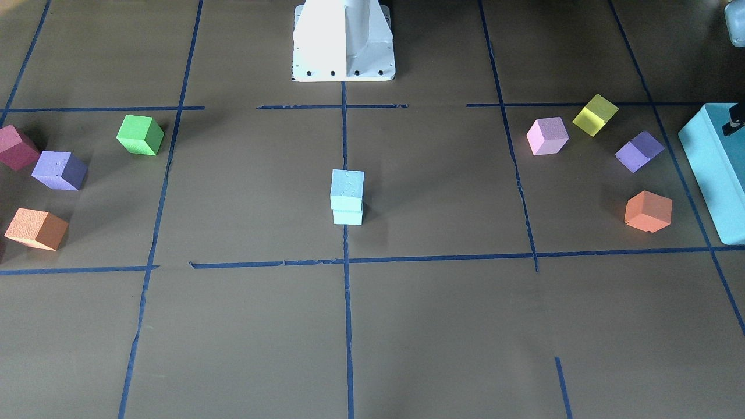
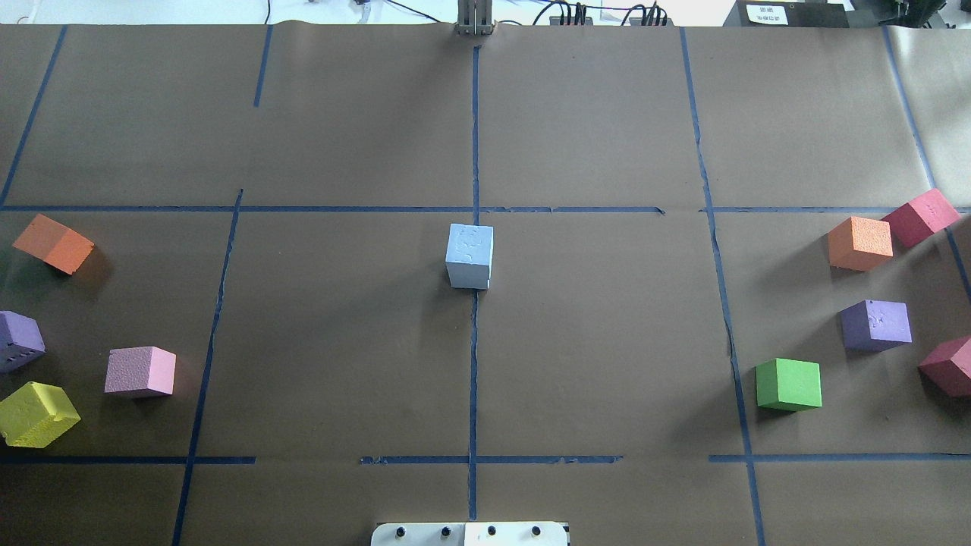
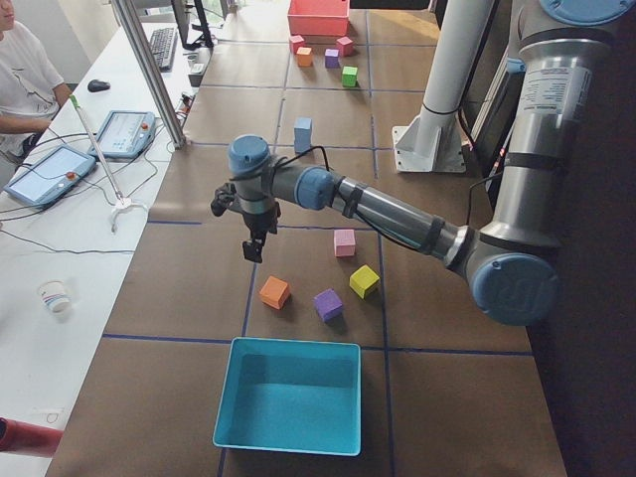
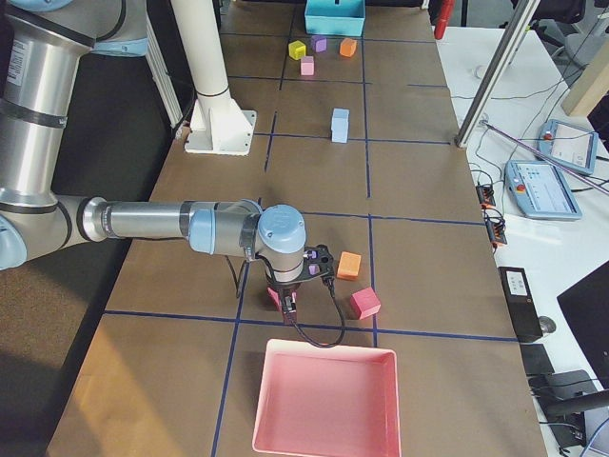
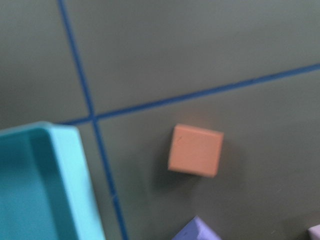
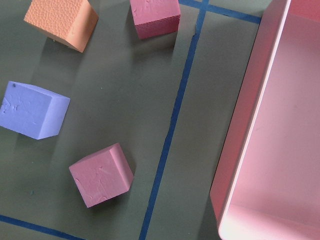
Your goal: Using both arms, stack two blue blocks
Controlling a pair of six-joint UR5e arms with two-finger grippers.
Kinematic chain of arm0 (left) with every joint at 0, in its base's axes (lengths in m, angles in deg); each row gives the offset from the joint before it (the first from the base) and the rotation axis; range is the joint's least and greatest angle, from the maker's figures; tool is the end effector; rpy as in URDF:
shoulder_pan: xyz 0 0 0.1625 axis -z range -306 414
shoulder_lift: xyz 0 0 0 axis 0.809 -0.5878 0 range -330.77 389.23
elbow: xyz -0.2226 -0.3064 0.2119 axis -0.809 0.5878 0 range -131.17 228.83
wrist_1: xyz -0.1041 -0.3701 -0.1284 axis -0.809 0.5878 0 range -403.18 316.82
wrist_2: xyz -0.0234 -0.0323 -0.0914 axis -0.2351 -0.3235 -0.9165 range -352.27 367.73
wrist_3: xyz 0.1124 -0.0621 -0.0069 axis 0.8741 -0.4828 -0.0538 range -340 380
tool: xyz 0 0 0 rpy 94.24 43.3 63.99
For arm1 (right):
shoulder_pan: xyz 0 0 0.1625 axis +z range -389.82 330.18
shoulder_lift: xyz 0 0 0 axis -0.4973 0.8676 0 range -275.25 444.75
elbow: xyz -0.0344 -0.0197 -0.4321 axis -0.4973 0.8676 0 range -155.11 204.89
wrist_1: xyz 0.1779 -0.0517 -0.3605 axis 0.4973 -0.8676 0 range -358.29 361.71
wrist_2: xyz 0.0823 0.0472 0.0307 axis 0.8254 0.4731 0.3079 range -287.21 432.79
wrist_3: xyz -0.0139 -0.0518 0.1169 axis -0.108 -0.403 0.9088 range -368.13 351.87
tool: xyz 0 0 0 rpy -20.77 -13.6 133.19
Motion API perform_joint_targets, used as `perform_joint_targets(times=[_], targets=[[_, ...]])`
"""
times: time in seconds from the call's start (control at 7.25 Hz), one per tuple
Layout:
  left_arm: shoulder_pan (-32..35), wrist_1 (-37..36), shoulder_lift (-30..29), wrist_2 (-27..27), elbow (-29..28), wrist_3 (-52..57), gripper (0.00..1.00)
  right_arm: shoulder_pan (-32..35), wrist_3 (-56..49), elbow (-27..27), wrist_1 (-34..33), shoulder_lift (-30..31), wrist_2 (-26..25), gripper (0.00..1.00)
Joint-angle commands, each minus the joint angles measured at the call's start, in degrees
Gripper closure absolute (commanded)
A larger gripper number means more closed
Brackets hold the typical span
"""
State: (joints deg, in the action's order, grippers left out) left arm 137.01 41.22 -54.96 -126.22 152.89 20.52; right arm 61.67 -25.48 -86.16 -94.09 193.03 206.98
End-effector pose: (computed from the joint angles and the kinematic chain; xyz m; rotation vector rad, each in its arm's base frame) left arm 0.0095 -0.4409 0.6272 0.0006 0.7687 0.1423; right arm 0.0525 -0.3397 0.6534 0.0769 -0.7709 -0.2425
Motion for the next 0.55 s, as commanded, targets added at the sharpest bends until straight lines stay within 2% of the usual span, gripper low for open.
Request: perform_joint_targets(times=[0.0,0.41], targets=[[0.39,-0.63,2.53,0.09,-0.17,-0.34,0.0,0.0,0.3,-0.04,0.0,0.0,0.36,0.0],[0.92,-0.64,5.25,4.47,0.18,-0.09,0.0,0.0,0.39,0.04,0.0,0.0,0.37,0.0]])
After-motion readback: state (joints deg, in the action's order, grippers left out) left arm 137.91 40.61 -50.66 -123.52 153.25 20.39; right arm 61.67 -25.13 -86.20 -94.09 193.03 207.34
